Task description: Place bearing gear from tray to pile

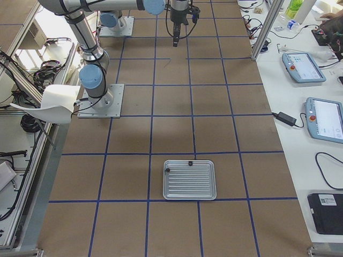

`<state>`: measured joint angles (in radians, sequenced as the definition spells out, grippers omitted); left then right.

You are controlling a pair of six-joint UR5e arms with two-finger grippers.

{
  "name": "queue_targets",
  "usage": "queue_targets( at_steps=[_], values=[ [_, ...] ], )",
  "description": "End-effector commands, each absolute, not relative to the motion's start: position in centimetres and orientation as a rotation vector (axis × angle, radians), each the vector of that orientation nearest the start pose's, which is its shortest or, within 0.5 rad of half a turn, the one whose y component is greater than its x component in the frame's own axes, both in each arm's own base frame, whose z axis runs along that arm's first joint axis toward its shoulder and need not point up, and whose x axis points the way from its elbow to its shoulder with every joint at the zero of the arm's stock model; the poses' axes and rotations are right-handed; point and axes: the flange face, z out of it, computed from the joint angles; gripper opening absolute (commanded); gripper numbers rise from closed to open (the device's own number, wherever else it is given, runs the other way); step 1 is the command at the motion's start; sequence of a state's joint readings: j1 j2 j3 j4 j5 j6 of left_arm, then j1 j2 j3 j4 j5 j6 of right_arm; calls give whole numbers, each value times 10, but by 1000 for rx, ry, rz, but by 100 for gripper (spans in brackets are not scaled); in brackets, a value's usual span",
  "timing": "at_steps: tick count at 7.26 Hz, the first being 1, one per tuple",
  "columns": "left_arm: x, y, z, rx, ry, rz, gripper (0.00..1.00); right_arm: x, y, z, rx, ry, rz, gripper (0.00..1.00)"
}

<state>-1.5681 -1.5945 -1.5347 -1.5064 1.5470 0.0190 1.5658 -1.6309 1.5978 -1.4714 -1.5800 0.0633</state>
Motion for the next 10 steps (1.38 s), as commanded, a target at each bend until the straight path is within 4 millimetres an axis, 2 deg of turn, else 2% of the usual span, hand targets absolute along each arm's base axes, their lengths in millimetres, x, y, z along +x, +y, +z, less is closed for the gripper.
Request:
queue_targets(
  at_steps=[1, 10],
  values=[
    [-135, -509, 501, 35, 3161, -122, 100, 130, -460, 493, 180, 3144, 103, 100],
    [-134, -508, 503, 28, 3162, -129, 100, 130, -463, 488, 154, 3140, 111, 100]
  ],
)
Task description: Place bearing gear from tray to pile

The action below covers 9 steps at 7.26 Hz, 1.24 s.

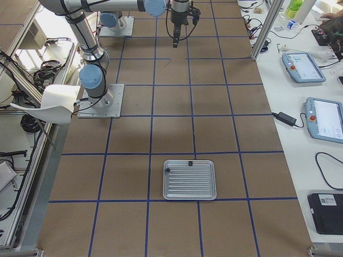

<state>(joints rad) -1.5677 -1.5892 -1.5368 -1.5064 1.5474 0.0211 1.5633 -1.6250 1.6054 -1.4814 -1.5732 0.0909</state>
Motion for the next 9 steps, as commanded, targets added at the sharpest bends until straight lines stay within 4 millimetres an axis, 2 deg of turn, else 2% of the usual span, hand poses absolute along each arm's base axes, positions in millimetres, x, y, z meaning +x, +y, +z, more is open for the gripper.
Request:
queue_targets(
  at_steps=[1, 4, 5, 6, 7, 9],
  values=[
    [-134, -508, 502, 31, 3162, -127, 100, 130, -463, 488, 154, 3140, 111, 100],
    [-133, -509, 501, 23, 3163, -124, 100, 124, -471, 482, 140, 3138, 116, 100],
    [-133, -508, 501, 26, 3163, -124, 100, 113, -475, 481, 109, 3142, 111, 100],
    [-133, -508, 501, 21, 3163, -124, 100, 98, -479, 480, 46, 3140, 113, 100],
    [-133, -508, 501, 23, 3163, -124, 100, 78, -482, 480, -112, 3131, 113, 100],
    [-133, -508, 501, 23, 3163, -124, 100, 20, -488, 480, -277, 3109, 109, 100]
  ],
)
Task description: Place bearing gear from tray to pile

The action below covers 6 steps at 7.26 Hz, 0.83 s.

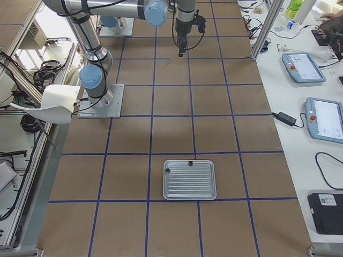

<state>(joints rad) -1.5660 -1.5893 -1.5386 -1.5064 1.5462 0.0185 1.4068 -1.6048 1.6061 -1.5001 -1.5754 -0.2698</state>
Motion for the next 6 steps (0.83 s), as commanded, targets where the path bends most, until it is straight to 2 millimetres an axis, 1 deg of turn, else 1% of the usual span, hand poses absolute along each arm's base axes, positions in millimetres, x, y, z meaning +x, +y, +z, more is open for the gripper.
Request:
queue_targets(
  at_steps=[1, 2, 3, 4, 5, 6],
  values=[
    [-133, -507, 502, 23, 3163, -127, 100, -6, -491, 477, -375, 3089, 117, 100],
    [-133, -508, 501, 23, 3163, -124, 100, -39, -499, 463, -460, 3056, 151, 100],
    [-133, -508, 501, 23, 3163, -124, 100, -70, -499, 461, -551, 3040, 129, 100],
    [-133, -507, 502, 23, 3163, -127, 100, -102, -504, 454, -642, 3032, 114, 100],
    [-133, -507, 502, 23, 3163, -127, 100, -138, -511, 441, -739, 3009, 100, 100],
    [-133, -507, 502, 23, 3163, -127, 100, -182, -514, 429, -839, 2989, 77, 100]
  ],
)
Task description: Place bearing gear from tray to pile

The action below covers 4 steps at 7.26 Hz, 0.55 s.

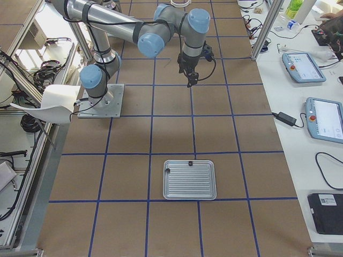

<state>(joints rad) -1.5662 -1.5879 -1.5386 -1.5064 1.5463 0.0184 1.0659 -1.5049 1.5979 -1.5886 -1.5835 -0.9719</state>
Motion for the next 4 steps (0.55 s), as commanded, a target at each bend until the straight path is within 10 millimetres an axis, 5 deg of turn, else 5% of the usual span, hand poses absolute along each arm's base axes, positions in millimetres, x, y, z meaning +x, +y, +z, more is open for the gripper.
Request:
queue_targets(
  at_steps=[1, 4],
  values=[
    [-133, -507, 502, 23, 3163, -127, 100, -223, -515, 415, -898, 2979, 43, 100],
    [-133, -507, 502, 23, 3161, -127, 100, -282, -531, 396, -1237, 2918, -14, 100]
  ],
)
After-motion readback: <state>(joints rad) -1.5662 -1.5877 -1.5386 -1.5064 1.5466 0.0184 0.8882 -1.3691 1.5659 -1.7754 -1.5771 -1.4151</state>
